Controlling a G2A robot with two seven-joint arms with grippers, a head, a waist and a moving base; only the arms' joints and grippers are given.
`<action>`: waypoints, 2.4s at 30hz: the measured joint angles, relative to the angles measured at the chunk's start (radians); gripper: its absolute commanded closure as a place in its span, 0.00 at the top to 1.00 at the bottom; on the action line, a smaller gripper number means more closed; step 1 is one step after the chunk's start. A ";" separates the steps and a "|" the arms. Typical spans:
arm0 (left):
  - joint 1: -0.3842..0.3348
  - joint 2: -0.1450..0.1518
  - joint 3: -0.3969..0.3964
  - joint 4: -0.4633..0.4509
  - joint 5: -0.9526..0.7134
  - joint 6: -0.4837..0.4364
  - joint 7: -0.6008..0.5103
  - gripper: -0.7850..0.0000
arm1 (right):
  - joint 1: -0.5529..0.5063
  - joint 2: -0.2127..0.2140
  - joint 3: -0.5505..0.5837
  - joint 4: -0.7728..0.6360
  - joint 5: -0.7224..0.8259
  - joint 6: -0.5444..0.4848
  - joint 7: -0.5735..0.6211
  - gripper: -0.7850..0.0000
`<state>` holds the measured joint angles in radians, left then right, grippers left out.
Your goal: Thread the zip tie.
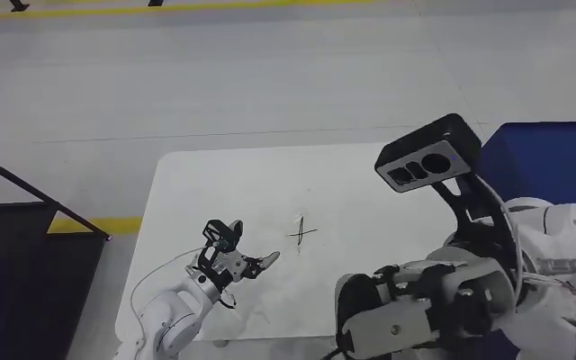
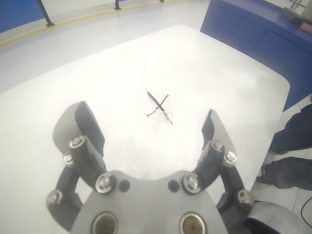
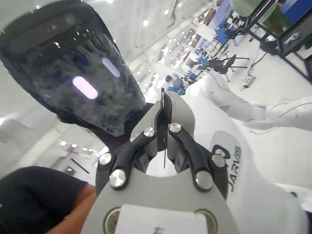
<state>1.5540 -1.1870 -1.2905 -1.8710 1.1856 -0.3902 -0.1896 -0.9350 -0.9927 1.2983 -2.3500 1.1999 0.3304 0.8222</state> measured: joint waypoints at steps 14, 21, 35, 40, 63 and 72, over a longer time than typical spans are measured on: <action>0.000 0.000 0.000 0.000 0.000 0.000 0.000 1.00 | -0.083 -0.021 -0.056 0.000 0.347 0.083 -0.073 0.00; 0.000 0.000 0.000 0.000 0.000 0.000 0.000 1.00 | -0.003 -0.035 -0.037 0.000 -0.071 -0.252 0.006 0.00; 0.000 0.000 0.000 0.000 0.000 0.000 0.000 1.00 | 0.069 -0.048 0.106 0.000 -0.874 -0.877 -0.059 0.00; 0.000 0.000 0.000 0.000 0.000 0.000 0.000 1.00 | 0.056 -0.052 0.115 0.000 -1.069 -1.063 -0.097 0.00; 0.000 0.000 0.000 0.000 0.000 0.000 0.000 1.00 | 0.023 -0.029 0.100 0.000 0.249 0.143 -0.099 0.00; 0.000 0.000 0.000 0.000 0.000 0.000 0.000 1.00 | 0.047 -0.033 0.101 0.000 0.141 0.032 -0.010 0.00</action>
<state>1.5539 -1.1870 -1.2905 -1.8710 1.1856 -0.3902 -0.1896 -0.8880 -1.0259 1.3996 -2.3500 1.3410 0.3627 0.8126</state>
